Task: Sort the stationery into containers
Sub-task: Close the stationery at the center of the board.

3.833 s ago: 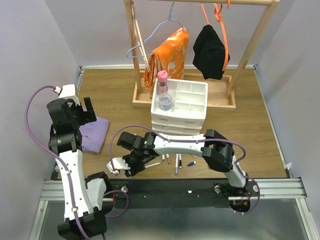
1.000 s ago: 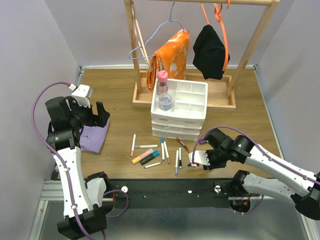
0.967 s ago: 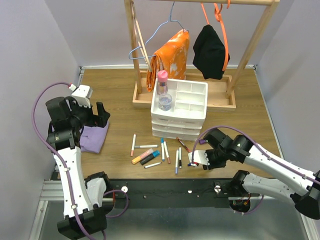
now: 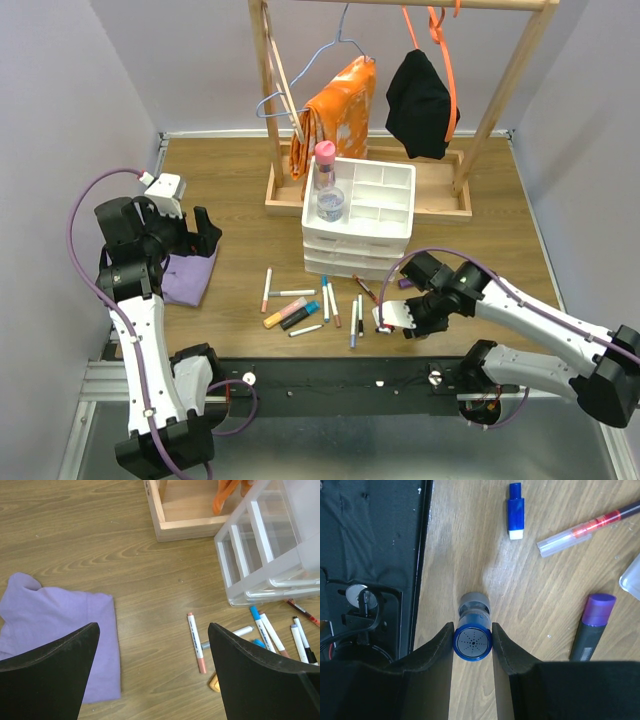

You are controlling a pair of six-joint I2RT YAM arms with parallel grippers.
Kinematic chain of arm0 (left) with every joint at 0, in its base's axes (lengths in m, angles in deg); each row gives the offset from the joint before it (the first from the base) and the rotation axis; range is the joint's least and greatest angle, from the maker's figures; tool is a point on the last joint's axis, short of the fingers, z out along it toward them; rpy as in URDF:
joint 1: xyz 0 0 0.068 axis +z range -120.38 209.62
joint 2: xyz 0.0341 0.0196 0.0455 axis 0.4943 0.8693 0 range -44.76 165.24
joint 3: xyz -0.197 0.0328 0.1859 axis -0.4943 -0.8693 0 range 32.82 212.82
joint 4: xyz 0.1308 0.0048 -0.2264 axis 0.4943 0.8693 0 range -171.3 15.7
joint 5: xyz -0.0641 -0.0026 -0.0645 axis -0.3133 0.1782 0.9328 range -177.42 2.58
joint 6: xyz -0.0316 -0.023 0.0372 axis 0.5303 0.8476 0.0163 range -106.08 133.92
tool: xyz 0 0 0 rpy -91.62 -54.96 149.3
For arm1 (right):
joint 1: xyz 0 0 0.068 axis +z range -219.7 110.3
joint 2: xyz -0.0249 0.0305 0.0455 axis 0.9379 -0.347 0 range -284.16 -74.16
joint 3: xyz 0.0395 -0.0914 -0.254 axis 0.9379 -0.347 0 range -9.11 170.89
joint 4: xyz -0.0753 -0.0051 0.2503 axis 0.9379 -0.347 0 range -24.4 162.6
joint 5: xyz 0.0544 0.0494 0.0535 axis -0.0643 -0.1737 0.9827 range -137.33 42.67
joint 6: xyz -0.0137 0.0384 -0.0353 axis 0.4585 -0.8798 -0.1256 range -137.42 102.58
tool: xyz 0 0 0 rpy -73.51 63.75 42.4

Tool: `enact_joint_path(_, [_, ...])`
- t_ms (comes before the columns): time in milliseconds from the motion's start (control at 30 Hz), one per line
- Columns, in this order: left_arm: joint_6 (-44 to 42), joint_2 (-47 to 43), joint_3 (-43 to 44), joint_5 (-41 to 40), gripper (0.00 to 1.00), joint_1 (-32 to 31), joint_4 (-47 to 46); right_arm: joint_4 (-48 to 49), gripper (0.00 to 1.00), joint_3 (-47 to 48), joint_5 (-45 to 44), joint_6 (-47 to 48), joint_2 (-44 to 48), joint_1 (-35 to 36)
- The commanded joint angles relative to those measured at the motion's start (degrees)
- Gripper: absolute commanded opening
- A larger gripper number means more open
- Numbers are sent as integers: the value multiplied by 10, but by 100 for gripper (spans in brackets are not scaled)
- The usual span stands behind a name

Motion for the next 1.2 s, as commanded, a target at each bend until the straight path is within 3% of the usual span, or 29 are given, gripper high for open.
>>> enact_joint_path(0, [3,-19,-4,3,99,-2,1,-23,1,18,25,19,-15,-5])
enact_joint_path(1167, [-4,-65,-4,-26,99,-1,63,137,1,52,125,17,-94,-4])
